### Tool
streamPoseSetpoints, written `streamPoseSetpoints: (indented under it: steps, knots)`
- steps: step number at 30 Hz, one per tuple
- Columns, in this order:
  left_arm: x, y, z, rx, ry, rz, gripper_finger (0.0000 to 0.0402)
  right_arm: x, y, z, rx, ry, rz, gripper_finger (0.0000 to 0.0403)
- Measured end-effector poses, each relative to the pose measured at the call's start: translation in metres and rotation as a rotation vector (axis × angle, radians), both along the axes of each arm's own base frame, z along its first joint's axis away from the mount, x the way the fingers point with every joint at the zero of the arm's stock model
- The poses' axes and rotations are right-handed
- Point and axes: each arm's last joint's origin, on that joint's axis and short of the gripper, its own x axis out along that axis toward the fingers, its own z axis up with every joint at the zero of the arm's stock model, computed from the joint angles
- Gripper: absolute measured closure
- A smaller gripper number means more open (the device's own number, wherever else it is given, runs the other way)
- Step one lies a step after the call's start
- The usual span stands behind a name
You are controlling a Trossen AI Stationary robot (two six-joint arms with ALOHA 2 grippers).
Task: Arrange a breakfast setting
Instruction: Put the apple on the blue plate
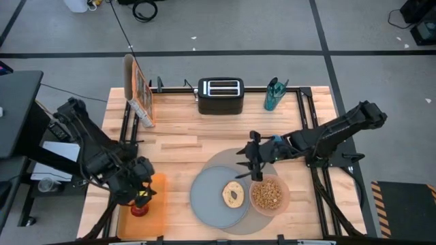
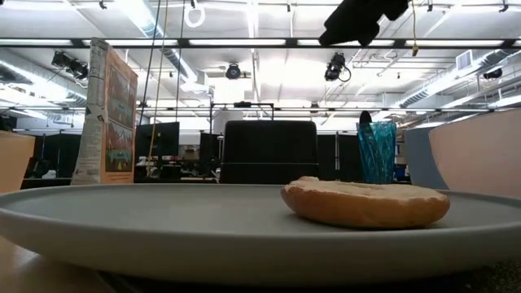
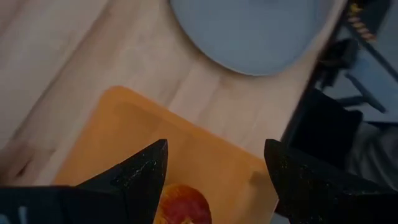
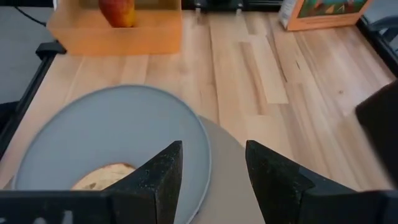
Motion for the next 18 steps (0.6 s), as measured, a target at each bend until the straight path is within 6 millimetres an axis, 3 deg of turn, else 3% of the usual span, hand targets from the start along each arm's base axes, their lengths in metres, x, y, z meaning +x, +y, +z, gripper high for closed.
streamPoseSetpoints:
  steps: [6, 13, 18]
  knots:
    - [0.014, -0.022, 0.002, 0.047, 0.24, 0.067, 0.0128, -0.004, 0.011, 0.003, -0.054, -0.031, 0.034, 0.022]
    - [0.038, -0.065, -0.039, 0.032, 0.573, 0.029, 0.0128, -0.004, 0.011, 0.004, -0.121, -0.043, -0.001, 0.022]
    - [0.046, -0.08, -0.064, 0.021, 0.744, 0.018, 0.0128, -0.002, 0.009, 0.007, -0.146, -0.071, 0.018, 0.022]
